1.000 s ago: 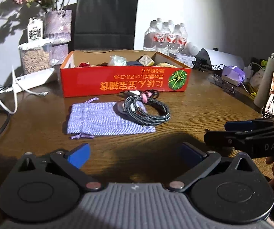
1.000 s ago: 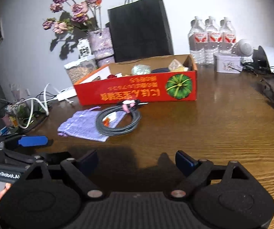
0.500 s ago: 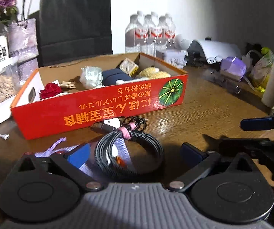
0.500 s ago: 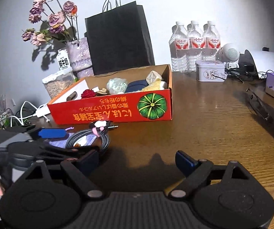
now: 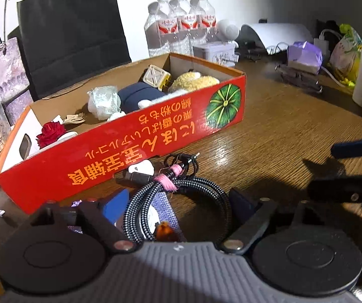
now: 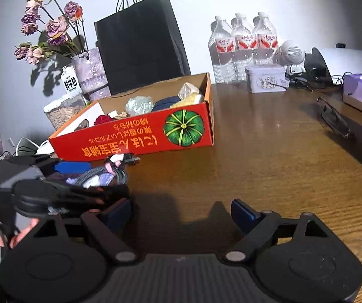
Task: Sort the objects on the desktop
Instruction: 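Grasp the black braided cable with the left tool while the right tool grasps the grey round disc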
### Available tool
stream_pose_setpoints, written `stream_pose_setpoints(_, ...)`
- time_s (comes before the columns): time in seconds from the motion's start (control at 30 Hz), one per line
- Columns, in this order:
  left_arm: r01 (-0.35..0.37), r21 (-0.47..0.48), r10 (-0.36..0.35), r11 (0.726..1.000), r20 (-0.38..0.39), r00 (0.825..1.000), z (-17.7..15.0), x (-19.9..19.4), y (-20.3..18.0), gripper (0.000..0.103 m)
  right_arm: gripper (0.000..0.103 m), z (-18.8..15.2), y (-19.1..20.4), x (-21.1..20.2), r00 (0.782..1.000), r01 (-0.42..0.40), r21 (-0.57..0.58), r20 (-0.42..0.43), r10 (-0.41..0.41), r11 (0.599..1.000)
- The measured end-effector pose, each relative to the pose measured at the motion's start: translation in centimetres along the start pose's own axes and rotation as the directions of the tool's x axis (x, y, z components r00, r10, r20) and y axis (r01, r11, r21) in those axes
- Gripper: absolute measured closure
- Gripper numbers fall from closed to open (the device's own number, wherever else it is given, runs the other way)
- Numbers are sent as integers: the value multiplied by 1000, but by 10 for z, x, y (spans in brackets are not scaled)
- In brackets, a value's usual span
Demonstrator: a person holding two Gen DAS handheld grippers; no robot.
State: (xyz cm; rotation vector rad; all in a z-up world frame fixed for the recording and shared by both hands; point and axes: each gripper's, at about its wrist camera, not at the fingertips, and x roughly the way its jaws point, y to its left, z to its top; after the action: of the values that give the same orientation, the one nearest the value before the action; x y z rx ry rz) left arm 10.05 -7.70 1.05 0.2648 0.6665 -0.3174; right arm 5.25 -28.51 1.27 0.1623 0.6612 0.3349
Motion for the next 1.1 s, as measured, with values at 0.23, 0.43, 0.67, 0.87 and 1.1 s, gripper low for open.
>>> stream_pose_setpoints(0.23,187,-273,-139,944,186,973,14,-81,48,86,17,-9,12,-4,999,-43,-41,-15,43,998)
stream_pose_setpoints(0.43,139,-403,-108,905,97,989,4,-83,87,95,17,-15,40,0,994,-101,-90,-36,99,991)
stream_pose_setpoints(0.67,56,-344,-31,937,75,997,-41,-93,91,31,18,-11,60,6,994,-102,-137,-59,94,985)
stream_pose_setpoints(0.87,13,-314,-18,949,-11,1000,-72,-92,89,49,23,6,80,11,991,-132,-185,-46,126,974)
stream_pose_setpoints(1.1,-22,-314,16,949,-21,1000,-85,-82,85,84,29,45,144,60,922,-383,-279,-174,346,881)
